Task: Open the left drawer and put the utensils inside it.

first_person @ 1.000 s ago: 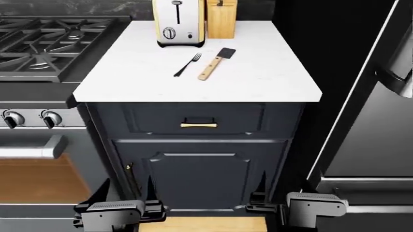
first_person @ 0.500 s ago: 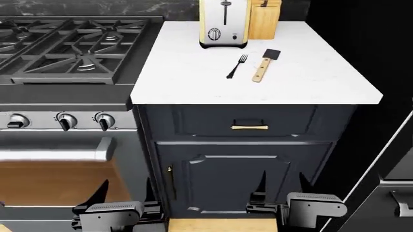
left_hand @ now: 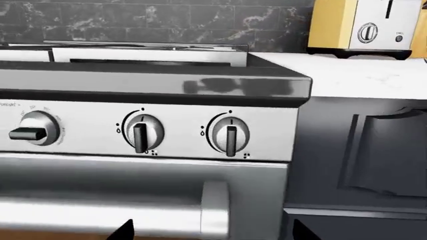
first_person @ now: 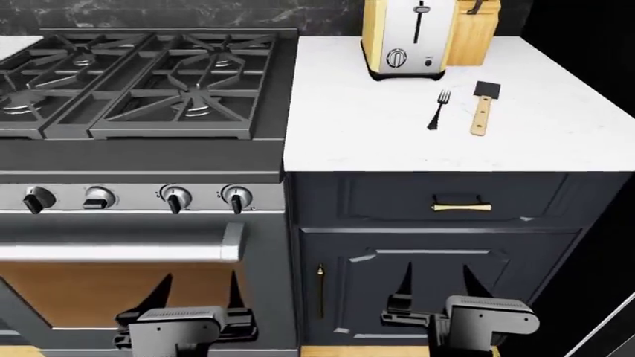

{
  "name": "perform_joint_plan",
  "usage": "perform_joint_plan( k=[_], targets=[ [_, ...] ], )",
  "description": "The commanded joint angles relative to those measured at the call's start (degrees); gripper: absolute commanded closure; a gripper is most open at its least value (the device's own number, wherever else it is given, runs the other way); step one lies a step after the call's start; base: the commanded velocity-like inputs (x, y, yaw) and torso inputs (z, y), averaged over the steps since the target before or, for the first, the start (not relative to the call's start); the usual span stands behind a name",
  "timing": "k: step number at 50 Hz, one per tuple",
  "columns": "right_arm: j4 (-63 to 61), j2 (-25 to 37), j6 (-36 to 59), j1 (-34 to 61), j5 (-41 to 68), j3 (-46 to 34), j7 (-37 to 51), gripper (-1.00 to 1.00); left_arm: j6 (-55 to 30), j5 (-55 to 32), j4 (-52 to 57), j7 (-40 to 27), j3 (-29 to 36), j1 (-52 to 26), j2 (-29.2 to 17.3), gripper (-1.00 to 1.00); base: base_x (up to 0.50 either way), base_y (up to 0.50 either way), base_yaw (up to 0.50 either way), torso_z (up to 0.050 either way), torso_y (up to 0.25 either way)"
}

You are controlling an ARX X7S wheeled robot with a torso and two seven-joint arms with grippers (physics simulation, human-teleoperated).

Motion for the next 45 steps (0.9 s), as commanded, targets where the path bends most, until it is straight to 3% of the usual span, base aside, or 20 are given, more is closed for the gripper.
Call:
perform_joint_plan(
  k=[1,24,25,30,45],
  targets=[
    [2.86,0.42,-1.86,0.91,2.79,0.48,-1.34,-1.0,-3.21,-0.03,1.85,-0.23,1.69,-0.6,-0.75,-1.0,0.0,0.0,0.0,0.0,0.0],
    [3.6,0.47,-2.2,1.13,3.38,0.64,-1.76,-1.0,-3.42,0.23,1.9,-0.34,1.94,-0.79,-0.89,-1.0,0.0,0.0,0.0,0.0,0.0],
    [4.94,-4.91,-6.71,-0.87,-3.89,4.8,-9.1,-1.0,-5.7,7.57,6.65,9.9,-6.69,3.26,6.48,-1.0,0.0,0.0,0.0,0.0,0.0],
    [4.85,-3.87,-1.71,0.97,0.5,6.93,-9.32,-1.0,-7.4,8.06,2.56,8.64,-5.42,-0.61,6.79,-1.0,0.0,0.0,0.0,0.0,0.0],
    [4.83,-2.78,-0.84,1.21,3.16,6.14,-9.65,-1.0,-7.07,7.21,2.57,6.95,-4.17,-0.67,5.61,-1.0,0.22,0.25,0.0,0.0,0.0]
  ],
)
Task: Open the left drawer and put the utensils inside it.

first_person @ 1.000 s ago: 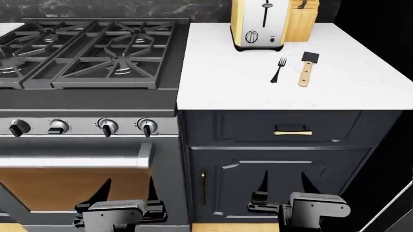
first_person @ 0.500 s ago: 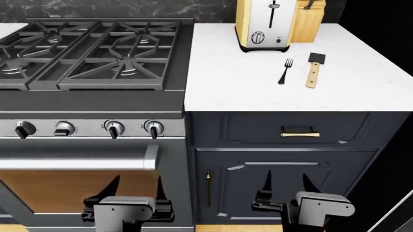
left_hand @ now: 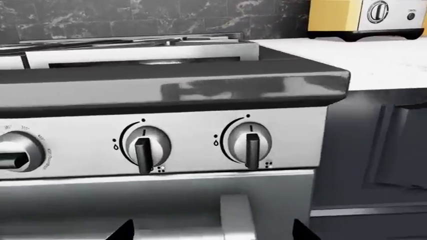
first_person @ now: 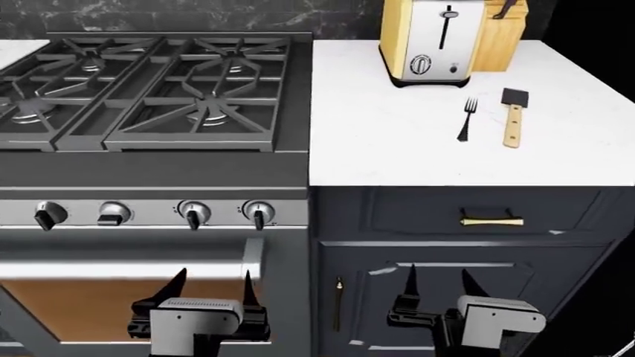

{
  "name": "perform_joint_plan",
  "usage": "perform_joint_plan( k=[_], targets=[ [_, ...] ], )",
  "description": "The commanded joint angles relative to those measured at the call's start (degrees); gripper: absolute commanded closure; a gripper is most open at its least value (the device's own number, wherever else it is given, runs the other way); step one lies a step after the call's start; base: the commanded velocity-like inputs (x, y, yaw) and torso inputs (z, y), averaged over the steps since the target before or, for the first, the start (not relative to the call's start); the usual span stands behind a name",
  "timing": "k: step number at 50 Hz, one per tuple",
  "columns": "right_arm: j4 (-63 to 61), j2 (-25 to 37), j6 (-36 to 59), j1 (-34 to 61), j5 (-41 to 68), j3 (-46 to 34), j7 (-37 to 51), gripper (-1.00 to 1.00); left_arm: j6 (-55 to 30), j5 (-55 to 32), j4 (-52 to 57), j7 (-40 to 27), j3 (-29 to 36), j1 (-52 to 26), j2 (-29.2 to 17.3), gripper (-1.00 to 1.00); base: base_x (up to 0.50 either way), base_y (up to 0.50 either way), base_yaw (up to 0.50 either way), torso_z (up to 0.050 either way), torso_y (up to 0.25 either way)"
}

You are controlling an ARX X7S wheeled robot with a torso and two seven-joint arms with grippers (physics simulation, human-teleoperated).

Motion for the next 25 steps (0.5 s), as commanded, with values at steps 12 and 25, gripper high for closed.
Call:
perform_joint_plan(
  k=[12,25],
  targets=[
    [-2.9,0.02,1.6,-0.84,1.09,0.01,-0.05,-1.0,2.24,-0.17,-1.23,-0.53,-1.01,0.48,0.23,-1.0,0.26,0.07,0.0,0.0,0.0],
    [6.1,0.72,3.71,6.91,8.03,5.57,1.34,-1.0,2.15,-0.67,-1.47,-1.46,0.12,0.11,-0.53,-1.0,0.0,0.0,0.0,0.0,0.0]
  ],
)
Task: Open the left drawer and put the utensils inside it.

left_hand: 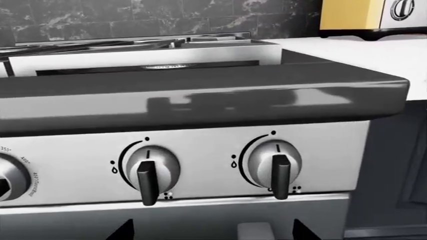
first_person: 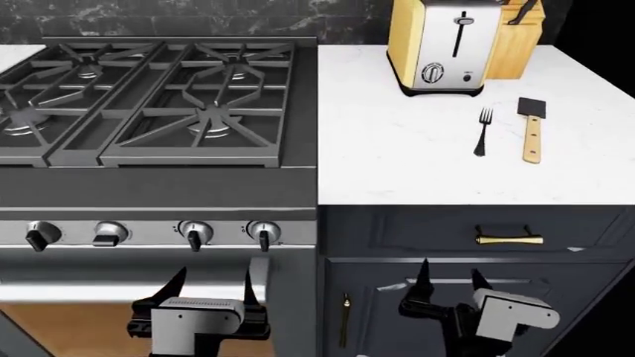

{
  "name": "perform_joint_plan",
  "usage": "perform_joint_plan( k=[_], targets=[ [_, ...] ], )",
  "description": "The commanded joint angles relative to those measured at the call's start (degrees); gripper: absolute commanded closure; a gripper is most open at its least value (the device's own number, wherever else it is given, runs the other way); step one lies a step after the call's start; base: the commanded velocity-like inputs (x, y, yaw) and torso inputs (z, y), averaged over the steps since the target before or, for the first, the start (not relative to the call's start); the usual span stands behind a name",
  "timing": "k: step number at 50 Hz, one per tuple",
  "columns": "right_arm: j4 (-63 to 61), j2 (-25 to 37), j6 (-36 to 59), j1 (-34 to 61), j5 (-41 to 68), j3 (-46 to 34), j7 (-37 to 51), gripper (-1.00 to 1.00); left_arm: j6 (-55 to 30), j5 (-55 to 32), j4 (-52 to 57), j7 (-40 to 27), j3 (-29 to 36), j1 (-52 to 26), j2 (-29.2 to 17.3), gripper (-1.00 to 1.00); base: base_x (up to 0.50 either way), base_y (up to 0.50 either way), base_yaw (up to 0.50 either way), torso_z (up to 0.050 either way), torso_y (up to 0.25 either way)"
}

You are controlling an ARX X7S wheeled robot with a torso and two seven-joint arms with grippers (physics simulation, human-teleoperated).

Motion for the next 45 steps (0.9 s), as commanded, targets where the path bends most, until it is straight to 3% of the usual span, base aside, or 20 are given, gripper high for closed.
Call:
perform_joint_plan(
  k=[1,13,34,45],
  targets=[
    [4.12,0.27,2.8,5.04,3.31,3.9,1.83,-1.0,2.32,-0.55,-1.46,-0.5,-0.61,0.37,0.12,-1.0,0.0,0.0,0.0,0.0,0.0],
    [18.22,-0.02,1.34,15.63,10.61,9.36,0.03,-1.0,1.88,-1.41,-1.28,-1.24,-0.13,-0.1,-0.61,-1.0,0.0,0.0,0.0,0.0,0.0],
    [30.78,2.05,-2.52,24.07,15.79,14.91,-1.59,-1.0,1.56,-1.51,-1.43,-2.67,1.26,-0.52,-1.62,-1.0,0.0,0.0,0.0,0.0,0.0],
    [55.19,3.3,-11.02,35.32,15.88,17.09,-7.64,-1.0,1.32,-1.71,-1.46,-3.18,1.78,-0.7,-2.06,-1.0,0.0,0.0,0.0,0.0,0.0]
  ],
)
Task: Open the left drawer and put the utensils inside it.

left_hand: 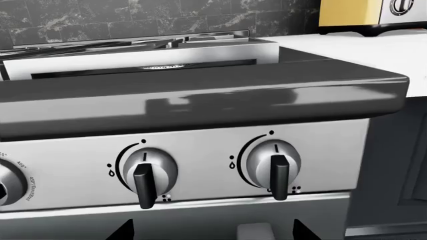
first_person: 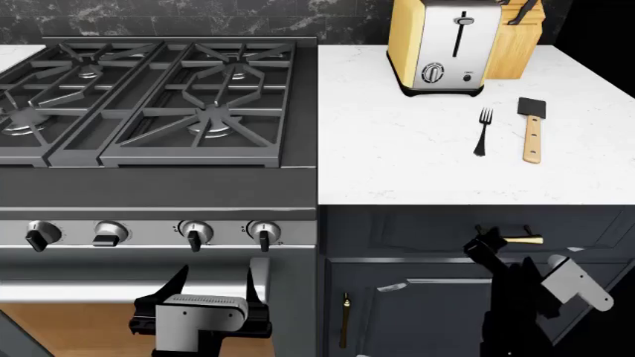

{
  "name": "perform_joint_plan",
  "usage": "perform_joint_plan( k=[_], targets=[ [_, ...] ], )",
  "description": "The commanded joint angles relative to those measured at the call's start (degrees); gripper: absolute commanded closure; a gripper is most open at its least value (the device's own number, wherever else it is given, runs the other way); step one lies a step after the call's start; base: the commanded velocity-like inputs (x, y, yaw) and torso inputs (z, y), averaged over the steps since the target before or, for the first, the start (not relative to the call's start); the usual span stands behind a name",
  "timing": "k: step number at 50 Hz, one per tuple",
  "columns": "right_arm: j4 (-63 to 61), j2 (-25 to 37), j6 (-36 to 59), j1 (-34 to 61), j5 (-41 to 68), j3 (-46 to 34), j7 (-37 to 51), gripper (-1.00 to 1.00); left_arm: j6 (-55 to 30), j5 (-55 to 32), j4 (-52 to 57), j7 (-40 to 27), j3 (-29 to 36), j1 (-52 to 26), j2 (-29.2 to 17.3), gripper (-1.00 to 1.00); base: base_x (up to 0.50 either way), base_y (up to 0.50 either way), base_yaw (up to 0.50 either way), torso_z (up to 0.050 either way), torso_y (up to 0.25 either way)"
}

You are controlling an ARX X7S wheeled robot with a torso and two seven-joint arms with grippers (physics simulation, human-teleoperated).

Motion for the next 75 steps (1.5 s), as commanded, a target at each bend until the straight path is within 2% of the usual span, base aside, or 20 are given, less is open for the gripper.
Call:
perform_joint_plan(
  k=[1,8,23,29,30,45,67,71,75],
  targets=[
    [20.21,1.04,-6.61,10.12,-2.22,1.84,-3.86,-1.0,2.26,-0.43,-1.3,-0.36,-0.9,0.5,0.19,-1.0,0.0,0.0,0.0,0.0,0.0],
    [23.38,0.95,-4.5,12.14,-6.97,6.86,-3.48,-1.0,2.33,-0.73,-1.17,-0.68,-0.71,0.58,-0.09,-1.0,0.0,0.0,0.0,0.0,0.0],
    [23.41,-1.14,6.26,17.41,-25.73,26.48,-4.73,-1.0,2.61,-1.24,-1.96,-1.18,-0.14,0.17,-0.59,-1.0,0.0,0.0,0.0,0.0,0.0],
    [23.42,-1.32,9.75,19.24,-30.28,31.8,-4.25,-1.0,2.74,-1.38,-2.28,-1.39,0.13,-0.01,-0.73,-1.0,0.0,0.0,0.0,0.0,0.0],
    [23.42,-1.3,9.94,19.24,-30.6,32.62,-4.25,1.0,2.75,-1.4,-2.29,-1.43,0.18,-0.03,-0.75,-1.0,0.02,0.0,0.0,0.0,0.0],
    [23.41,-0.95,8.27,18.81,-32.87,37.49,-6.97,1.0,2.06,-1.71,-1.29,-2.28,0.71,0.05,-1.22,-1.0,0.01,0.0,0.0,0.0,0.0],
    [23.28,3.48,6.0,16.51,-31.33,43.96,-15.14,1.0,2.72,-2.44,-1.02,-3.32,1.4,0.37,-2.19,-1.0,0.0,0.0,0.0,0.0,0.001],
    [21.34,4.47,13.86,16.1,-29.38,45.3,-18.59,1.0,2.71,-2.77,-0.18,-3.77,1.37,0.87,-2.57,-1.0,0.0,0.0,-0.01,0.0,0.0],
    [3.69,0.1,27.82,12.0,-27.5,46.28,-19.19,1.0,2.67,-2.94,0.19,-4.11,1.49,0.97,-2.78,-1.0,0.0,0.0,0.0,0.0,0.0]
  ],
)
